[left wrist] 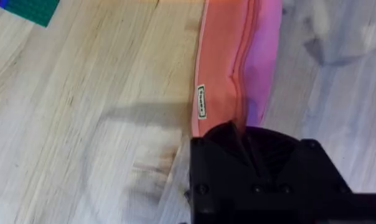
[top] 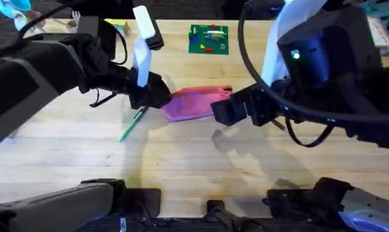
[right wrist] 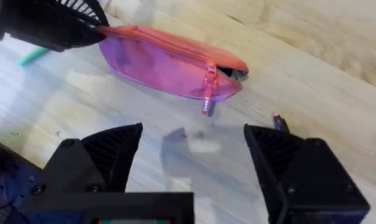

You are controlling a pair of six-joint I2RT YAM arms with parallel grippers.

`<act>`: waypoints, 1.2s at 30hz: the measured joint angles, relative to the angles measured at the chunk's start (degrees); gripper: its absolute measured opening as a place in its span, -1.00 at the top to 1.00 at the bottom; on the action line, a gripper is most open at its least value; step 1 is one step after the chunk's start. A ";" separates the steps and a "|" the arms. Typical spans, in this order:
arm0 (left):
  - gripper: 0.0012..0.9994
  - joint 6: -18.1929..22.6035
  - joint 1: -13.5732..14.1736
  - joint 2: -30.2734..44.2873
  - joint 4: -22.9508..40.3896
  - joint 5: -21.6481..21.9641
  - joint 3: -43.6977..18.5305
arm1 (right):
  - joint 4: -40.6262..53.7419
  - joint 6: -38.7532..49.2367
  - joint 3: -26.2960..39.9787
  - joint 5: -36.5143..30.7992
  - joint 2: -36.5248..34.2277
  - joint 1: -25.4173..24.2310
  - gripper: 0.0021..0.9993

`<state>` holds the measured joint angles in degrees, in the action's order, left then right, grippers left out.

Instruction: Unzip the bag, pick up the pens from the table one at a time and place them inside, then zip the bag closed.

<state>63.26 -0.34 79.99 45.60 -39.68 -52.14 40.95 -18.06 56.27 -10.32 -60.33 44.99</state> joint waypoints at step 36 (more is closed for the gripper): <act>0.92 0.00 0.00 0.00 0.00 0.00 0.00 | 3.01 0.07 0.02 -0.84 0.63 0.00 -1.00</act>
<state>63.26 -0.34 79.99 45.60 -39.68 -52.14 43.97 -18.00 56.29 -11.16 -59.70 44.99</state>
